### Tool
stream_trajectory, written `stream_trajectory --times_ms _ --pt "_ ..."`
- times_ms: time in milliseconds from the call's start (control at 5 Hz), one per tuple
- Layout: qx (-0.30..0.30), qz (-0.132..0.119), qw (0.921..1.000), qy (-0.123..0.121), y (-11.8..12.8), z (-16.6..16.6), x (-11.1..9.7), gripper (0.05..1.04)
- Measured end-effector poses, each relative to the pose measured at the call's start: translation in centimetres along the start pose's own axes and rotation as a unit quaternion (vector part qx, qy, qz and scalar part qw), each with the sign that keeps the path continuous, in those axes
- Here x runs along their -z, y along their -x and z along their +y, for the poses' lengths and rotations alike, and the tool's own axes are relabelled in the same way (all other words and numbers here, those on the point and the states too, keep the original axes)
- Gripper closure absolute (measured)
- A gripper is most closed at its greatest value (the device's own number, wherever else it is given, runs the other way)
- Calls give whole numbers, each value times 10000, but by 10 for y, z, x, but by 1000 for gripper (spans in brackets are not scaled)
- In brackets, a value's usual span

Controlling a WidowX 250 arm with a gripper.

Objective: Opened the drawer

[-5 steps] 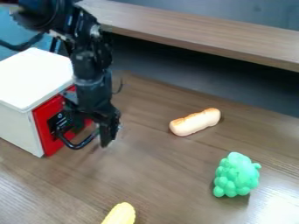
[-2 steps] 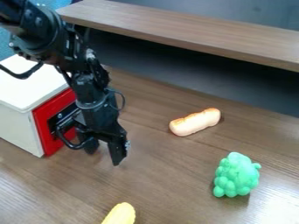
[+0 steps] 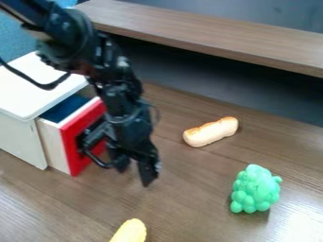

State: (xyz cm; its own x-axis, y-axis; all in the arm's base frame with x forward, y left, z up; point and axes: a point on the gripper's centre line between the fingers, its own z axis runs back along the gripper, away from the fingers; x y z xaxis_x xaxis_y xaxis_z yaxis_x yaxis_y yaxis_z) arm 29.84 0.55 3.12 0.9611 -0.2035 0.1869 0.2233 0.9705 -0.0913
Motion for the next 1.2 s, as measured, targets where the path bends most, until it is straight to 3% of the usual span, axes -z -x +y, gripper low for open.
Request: stream_trajectory --times_ms 200,1200 --pt "381 141 9992 49 -6 -24 4 84" --pt "980 414 9943 63 -5 -49 10 84"
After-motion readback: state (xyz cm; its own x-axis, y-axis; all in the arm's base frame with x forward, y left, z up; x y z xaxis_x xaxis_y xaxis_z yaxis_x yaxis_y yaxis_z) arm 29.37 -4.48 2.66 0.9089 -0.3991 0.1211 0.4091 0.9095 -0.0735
